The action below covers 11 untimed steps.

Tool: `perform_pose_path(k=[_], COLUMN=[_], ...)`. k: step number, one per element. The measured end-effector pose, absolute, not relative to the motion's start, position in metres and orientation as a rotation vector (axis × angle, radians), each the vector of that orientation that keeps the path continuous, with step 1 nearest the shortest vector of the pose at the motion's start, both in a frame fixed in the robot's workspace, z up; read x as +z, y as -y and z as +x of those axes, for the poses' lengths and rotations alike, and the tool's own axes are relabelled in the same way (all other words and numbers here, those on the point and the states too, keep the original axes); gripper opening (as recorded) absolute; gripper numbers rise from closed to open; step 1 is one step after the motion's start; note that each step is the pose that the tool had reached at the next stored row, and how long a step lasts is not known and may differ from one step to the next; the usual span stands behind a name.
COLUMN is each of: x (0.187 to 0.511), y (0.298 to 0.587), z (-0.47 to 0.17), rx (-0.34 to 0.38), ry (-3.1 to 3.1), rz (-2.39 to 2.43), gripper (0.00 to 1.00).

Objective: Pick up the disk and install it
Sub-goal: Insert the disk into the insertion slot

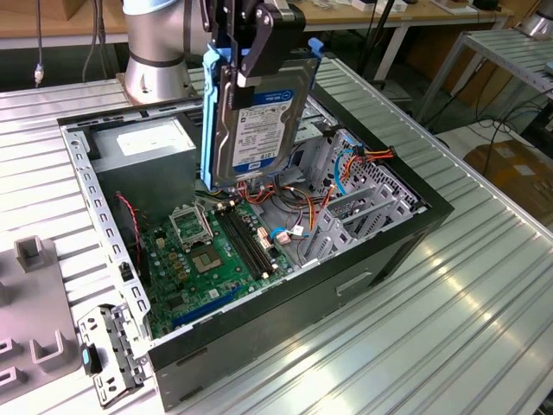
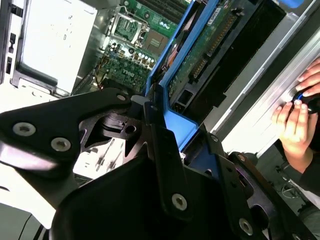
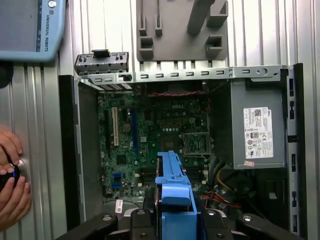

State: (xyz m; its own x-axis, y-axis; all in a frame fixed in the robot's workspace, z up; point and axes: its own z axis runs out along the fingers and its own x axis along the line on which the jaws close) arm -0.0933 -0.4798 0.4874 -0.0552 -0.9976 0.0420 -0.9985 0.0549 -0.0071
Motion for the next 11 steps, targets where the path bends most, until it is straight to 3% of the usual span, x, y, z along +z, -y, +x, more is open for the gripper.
perform_pose_path(k=[11], x=[0.487], y=[0.485], z=[-0.065], rx=[0.054], ry=[2.262], rz=[2.141], gripper=[0.37])
